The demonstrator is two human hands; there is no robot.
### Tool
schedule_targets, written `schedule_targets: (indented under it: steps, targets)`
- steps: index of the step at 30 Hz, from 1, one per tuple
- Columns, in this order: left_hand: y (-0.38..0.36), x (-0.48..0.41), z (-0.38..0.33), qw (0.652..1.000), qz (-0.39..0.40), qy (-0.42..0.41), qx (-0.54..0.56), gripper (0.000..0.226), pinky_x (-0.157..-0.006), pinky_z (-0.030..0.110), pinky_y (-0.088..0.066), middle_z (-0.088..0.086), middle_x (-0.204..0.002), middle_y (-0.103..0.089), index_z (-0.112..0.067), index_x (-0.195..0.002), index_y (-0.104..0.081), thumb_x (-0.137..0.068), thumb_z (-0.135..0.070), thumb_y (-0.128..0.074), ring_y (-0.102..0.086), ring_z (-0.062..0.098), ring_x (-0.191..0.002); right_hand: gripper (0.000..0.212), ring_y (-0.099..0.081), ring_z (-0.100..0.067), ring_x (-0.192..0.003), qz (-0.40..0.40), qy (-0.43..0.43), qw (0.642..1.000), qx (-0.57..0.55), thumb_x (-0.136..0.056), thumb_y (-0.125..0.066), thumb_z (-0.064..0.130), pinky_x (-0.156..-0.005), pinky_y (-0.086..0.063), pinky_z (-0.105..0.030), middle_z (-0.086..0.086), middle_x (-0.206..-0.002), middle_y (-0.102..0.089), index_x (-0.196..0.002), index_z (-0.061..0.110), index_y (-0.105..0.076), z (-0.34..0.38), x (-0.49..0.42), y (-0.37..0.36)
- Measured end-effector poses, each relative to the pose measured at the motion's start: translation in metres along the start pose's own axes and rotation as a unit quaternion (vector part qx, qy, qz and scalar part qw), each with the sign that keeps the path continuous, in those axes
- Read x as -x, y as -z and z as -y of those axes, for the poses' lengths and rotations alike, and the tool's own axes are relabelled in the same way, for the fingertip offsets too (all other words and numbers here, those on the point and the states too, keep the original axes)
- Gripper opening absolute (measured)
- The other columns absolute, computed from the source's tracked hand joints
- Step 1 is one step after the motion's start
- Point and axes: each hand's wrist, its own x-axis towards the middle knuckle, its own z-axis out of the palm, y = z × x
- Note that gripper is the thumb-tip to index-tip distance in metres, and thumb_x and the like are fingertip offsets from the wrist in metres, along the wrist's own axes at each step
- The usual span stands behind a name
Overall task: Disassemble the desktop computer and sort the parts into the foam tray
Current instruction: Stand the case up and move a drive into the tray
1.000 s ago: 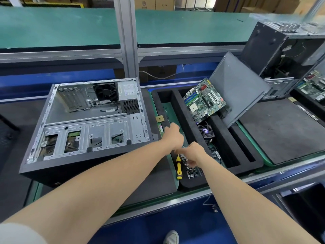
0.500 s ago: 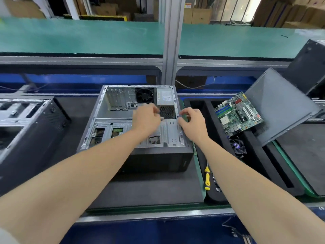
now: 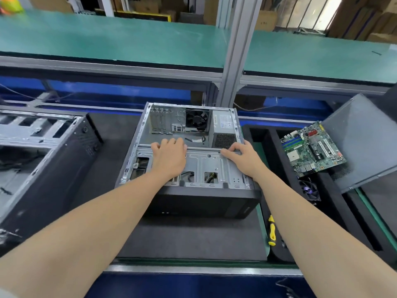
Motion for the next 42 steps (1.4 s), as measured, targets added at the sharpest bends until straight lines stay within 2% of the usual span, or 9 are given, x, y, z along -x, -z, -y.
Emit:
schedule_targets:
  steps: [7, 10, 13, 16, 21, 26, 31, 37, 42]
  targets:
    - [0.003, -0.022, 0.022, 0.999, 0.027, -0.033, 0.014, 0.025, -0.084, 0.041, -0.023, -0.007, -0.093, -0.051, -0.026, -0.093, -0.042, -0.108, -0.032, -0.023, -0.042, 0.021, -0.092, 0.036, -0.046, -0.017, -0.111, -0.059, -0.008, 0.997, -0.058, -0.095, -0.074, 0.043, -0.09, -0.033, -0.031, -0.001, -0.131, -0.046, -0.088, 0.01, -0.065, 0.012, 0.01, -0.023]
    - [0.004, -0.037, 0.037, 0.997, 0.046, -0.065, 0.017, 0.025, -0.085, 0.041, -0.021, -0.006, -0.092, -0.05, -0.026, -0.093, -0.041, -0.108, -0.032, -0.023, -0.041, 0.02, -0.093, 0.032, -0.049, -0.027, -0.128, -0.096, -0.02, 0.992, -0.079, -0.094, -0.076, 0.039, -0.106, -0.041, -0.041, -0.007, -0.142, -0.046, -0.082, 0.013, -0.064, 0.021, 0.011, -0.04]
    - [0.006, -0.056, 0.052, 0.993, 0.061, -0.101, 0.016, 0.026, -0.085, 0.04, -0.019, -0.006, -0.089, -0.051, -0.026, -0.09, -0.042, -0.108, -0.031, -0.023, -0.041, 0.02, -0.092, 0.023, -0.028, -0.029, -0.154, -0.125, -0.044, 0.984, -0.115, -0.093, -0.077, 0.036, -0.121, -0.031, -0.044, -0.015, -0.161, -0.033, -0.085, 0.019, -0.064, 0.032, 0.012, -0.059]
    - [0.008, -0.076, 0.064, 0.988, 0.08, -0.135, 0.017, 0.028, -0.084, 0.039, -0.018, -0.008, -0.083, -0.049, -0.026, -0.088, -0.042, -0.108, -0.032, -0.024, -0.042, 0.021, -0.092, 0.018, -0.012, -0.019, -0.16, -0.165, -0.056, 0.974, -0.142, -0.095, -0.074, 0.035, -0.104, -0.025, -0.026, -0.008, -0.169, -0.022, -0.097, 0.021, -0.063, 0.045, 0.014, -0.078]
    - [0.007, -0.1, 0.075, 0.981, 0.106, -0.162, 0.012, 0.028, -0.085, 0.039, -0.015, -0.009, -0.09, -0.053, -0.029, -0.096, -0.047, -0.109, -0.035, -0.024, -0.043, 0.018, -0.096, 0.021, -0.021, -0.002, -0.146, -0.216, -0.076, 0.96, -0.162, -0.097, -0.071, 0.03, -0.079, -0.022, -0.017, -0.003, -0.174, -0.004, -0.11, 0.02, -0.057, 0.064, 0.018, -0.102]
    - [0.007, -0.109, 0.081, 0.982, 0.114, -0.149, 0.032, 0.025, -0.1, 0.047, -0.018, -0.013, -0.099, -0.054, -0.034, -0.095, -0.049, -0.109, -0.024, -0.032, -0.051, 0.018, -0.11, 0.032, -0.041, -0.024, -0.142, -0.267, -0.118, 0.944, -0.152, -0.1, -0.069, 0.035, -0.101, -0.042, -0.042, -0.002, -0.176, 0.005, -0.124, 0.023, -0.051, 0.085, 0.021, -0.136]
    - [0.006, -0.09, 0.073, 0.991, 0.085, -0.065, 0.083, 0.027, -0.119, 0.056, -0.009, -0.004, -0.158, -0.036, -0.037, -0.115, -0.063, -0.108, -0.026, -0.039, -0.031, 0.016, -0.148, 0.042, -0.03, -0.03, -0.154, -0.362, -0.056, 0.928, 0.061, -0.089, -0.076, 0.023, -0.12, -0.027, -0.05, -0.01, -0.168, -0.025, -0.125, 0.026, -0.054, 0.104, 0.024, -0.149]
    - [0.012, -0.041, 0.01, 0.986, -0.005, 0.096, 0.135, 0.037, -0.118, 0.052, -0.021, 0.011, -0.152, -0.038, -0.023, -0.135, -0.053, -0.101, -0.034, -0.046, -0.032, 0.027, -0.145, 0.031, -0.055, -0.025, -0.122, -0.266, 0.101, 0.949, 0.135, -0.087, -0.065, 0.019, -0.108, -0.034, -0.04, 0.0, -0.129, -0.059, -0.118, 0.022, -0.065, 0.085, -0.011, -0.095]
    - [0.006, -0.012, -0.049, 0.971, 0.051, 0.208, 0.11, 0.069, -0.122, 0.062, 0.003, 0.033, -0.163, -0.003, -0.025, -0.154, -0.032, -0.094, -0.056, -0.045, 0.003, 0.048, -0.153, 0.033, -0.056, -0.028, -0.129, -0.103, 0.077, 0.963, 0.238, -0.094, -0.06, 0.037, -0.111, -0.034, -0.045, -0.003, -0.146, -0.052, -0.125, 0.029, -0.068, 0.054, -0.076, -0.036]
